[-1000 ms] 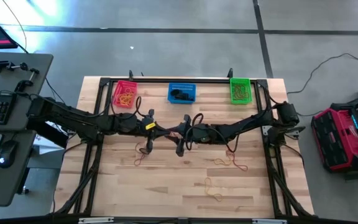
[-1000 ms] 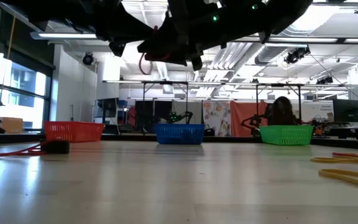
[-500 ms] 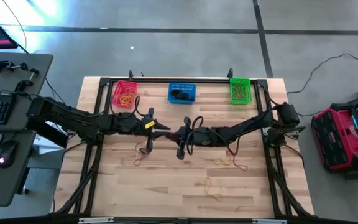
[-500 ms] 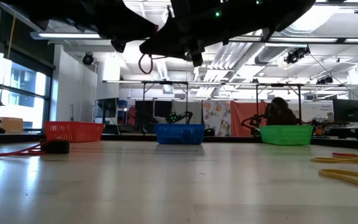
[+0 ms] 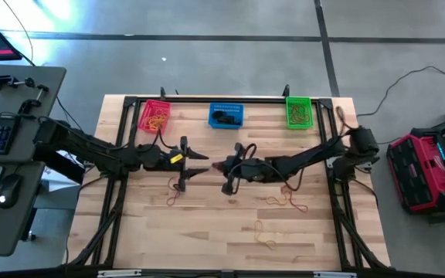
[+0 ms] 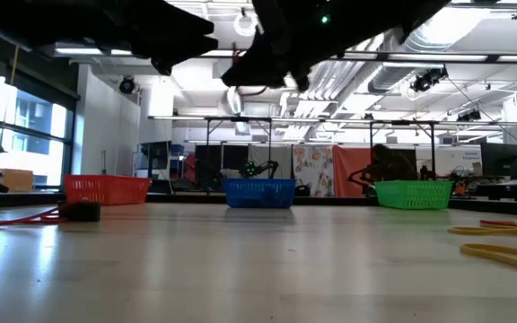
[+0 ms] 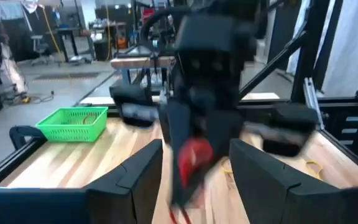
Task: Sort rubber bands into baskets
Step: Put the top left red rubber band into the green bin
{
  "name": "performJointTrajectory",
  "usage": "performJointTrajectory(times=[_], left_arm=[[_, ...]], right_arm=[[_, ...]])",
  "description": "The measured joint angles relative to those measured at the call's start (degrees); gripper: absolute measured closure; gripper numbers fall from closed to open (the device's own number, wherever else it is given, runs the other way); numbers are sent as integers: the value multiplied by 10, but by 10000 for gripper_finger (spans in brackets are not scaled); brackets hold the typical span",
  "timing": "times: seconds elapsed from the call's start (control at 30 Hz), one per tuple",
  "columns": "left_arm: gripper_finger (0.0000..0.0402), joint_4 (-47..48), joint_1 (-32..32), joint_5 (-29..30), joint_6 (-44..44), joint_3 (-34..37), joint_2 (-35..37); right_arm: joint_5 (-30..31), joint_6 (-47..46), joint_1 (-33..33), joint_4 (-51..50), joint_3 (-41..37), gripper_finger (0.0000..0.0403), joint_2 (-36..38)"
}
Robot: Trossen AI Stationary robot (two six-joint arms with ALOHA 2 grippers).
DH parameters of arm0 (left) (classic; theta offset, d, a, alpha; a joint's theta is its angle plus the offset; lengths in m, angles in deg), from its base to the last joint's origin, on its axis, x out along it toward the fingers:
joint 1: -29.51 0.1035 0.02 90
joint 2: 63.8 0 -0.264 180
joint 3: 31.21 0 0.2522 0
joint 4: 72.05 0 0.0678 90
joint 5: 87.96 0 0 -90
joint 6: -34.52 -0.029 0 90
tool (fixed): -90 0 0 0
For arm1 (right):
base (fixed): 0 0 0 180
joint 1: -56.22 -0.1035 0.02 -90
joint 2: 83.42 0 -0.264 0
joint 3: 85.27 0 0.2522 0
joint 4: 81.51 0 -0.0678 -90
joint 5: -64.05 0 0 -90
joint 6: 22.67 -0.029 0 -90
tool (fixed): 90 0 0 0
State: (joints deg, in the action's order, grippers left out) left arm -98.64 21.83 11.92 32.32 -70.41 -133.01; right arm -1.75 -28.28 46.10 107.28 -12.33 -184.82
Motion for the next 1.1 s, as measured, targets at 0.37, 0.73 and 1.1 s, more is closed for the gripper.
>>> performJointTrajectory(times=[0.37,0.73,1.1], left_arm=[[220,-63,0,-18,6,41,0],[220,-63,-2,-52,20,41,0],[220,-60,-3,-51,20,41,0]], right_arm=[[179,-75,79,-407,0,403,193],[169,-197,303,-666,0,403,251],[81,-185,472,-678,0,403,190]])
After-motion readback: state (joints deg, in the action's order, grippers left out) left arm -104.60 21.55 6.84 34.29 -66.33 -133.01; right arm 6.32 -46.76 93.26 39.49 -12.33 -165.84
